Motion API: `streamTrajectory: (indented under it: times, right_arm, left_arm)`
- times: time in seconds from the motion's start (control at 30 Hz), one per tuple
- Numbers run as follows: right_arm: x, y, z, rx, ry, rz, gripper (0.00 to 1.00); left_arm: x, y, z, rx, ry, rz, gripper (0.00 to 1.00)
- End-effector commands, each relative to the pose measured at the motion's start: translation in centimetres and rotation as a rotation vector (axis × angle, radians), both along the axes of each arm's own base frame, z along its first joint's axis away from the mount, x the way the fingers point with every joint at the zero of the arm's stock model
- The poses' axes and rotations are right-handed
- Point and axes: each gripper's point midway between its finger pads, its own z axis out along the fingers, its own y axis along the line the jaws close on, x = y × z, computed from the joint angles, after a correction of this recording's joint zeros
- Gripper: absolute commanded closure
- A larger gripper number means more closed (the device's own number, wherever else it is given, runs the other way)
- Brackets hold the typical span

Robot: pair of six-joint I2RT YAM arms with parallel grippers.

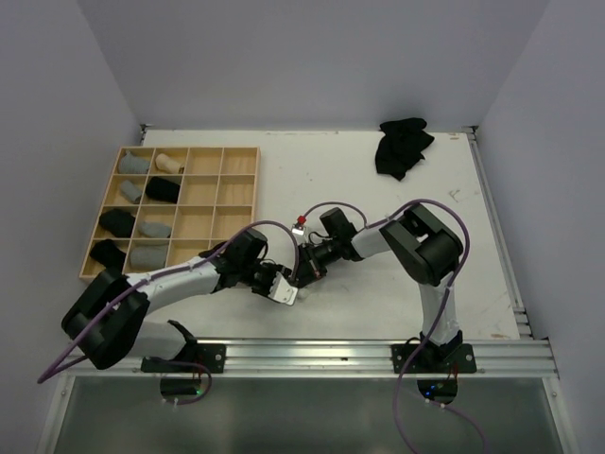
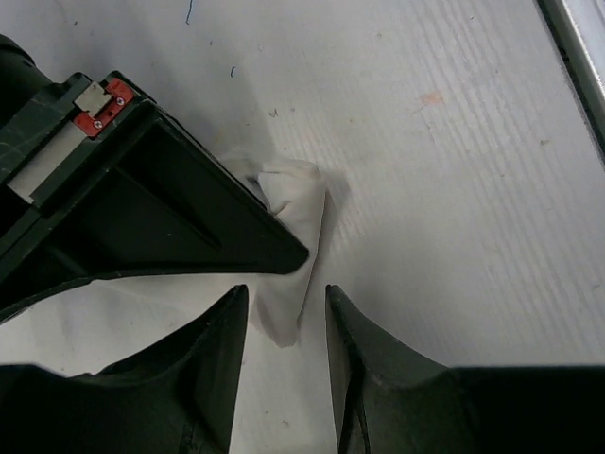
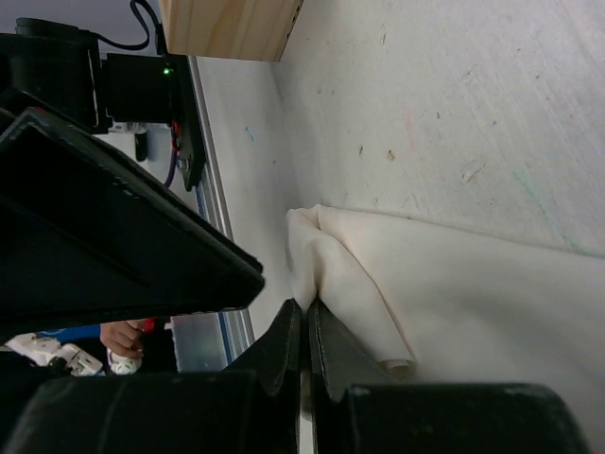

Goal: Roll the underwear

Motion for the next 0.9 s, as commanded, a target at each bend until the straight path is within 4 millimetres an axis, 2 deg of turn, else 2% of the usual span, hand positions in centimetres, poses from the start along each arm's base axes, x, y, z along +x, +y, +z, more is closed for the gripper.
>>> streamTrajectory:
  times: [0.0,0.13,0.3,0.37,0.4,0.5,0.53,0.57,0.63,0.73,0.77,0.8,0.87]
  right_arm:
    - [1.1,-0.7,-3.4,-0.099,-0.055,-0.061,0.99]
    - [1.2,-0.6,-3.2,-0.091,-0.062,-0.059,0.98]
    - [1.3,-0.8,-3.0,-0.091,-0.070,-0.064,0.98]
    - [1.3,-0.9,-3.0,-0.090,-0.072,-0.062,0.95]
    - [1.3,-1.0,-3.0,-0.092,-0.072,-0.064,0.93]
    - [2.3,-1.2,-2.0,-0.083,-0.089,-0.099,0.82]
    - [2.8,-1.3,-1.5,-0.083,-0.086,-0.120,0.76]
    - [3.9,-1.8,-1.0,-0.080,-0.093,-0.155,0.74]
    - [5.8,-2.1,1.4,-0.061,-0.134,-0.197,0.68]
    - [9.9,-4.2,4.8,-0.079,-0.228,-0.330,0.64]
    - [10.7,-4.7,5.7,-0.079,-0.251,-0.359,0.63]
    - [11.9,-5.6,7.6,-0.088,-0.314,-0.419,0.63]
    - [13.1,-7.1,9.2,-0.106,-0.369,-0.481,0.60]
  left_arm:
    - [1.4,-1.1,-0.7,-0.002,-0.075,-0.011,0.58]
    - [1.9,-1.9,-1.6,0.049,-0.075,0.004,0.56]
    - [2.8,-1.8,-2.9,0.130,-0.041,0.058,0.61]
    - [2.5,-1.1,-3.7,0.184,-0.008,0.064,0.72]
    - [1.9,-0.6,-4.2,0.213,0.015,0.057,0.81]
    - [0.7,0.5,-4.9,0.278,0.073,0.034,0.99]
    - [0.4,0.6,-4.9,0.291,0.088,0.020,1.00]
    - [0.1,0.9,-5.0,0.307,0.107,0.014,1.00]
    - [-1.0,1.8,-5.5,0.360,0.168,0.005,1.00]
    - [-2.1,2.6,-5.8,0.416,0.246,0.019,1.00]
    - [-2.2,2.7,-5.8,0.425,0.266,0.027,1.00]
    - [-2.3,2.7,-5.6,0.443,0.293,0.037,1.00]
    - [-3.1,2.9,-5.9,0.483,0.372,0.054,1.00]
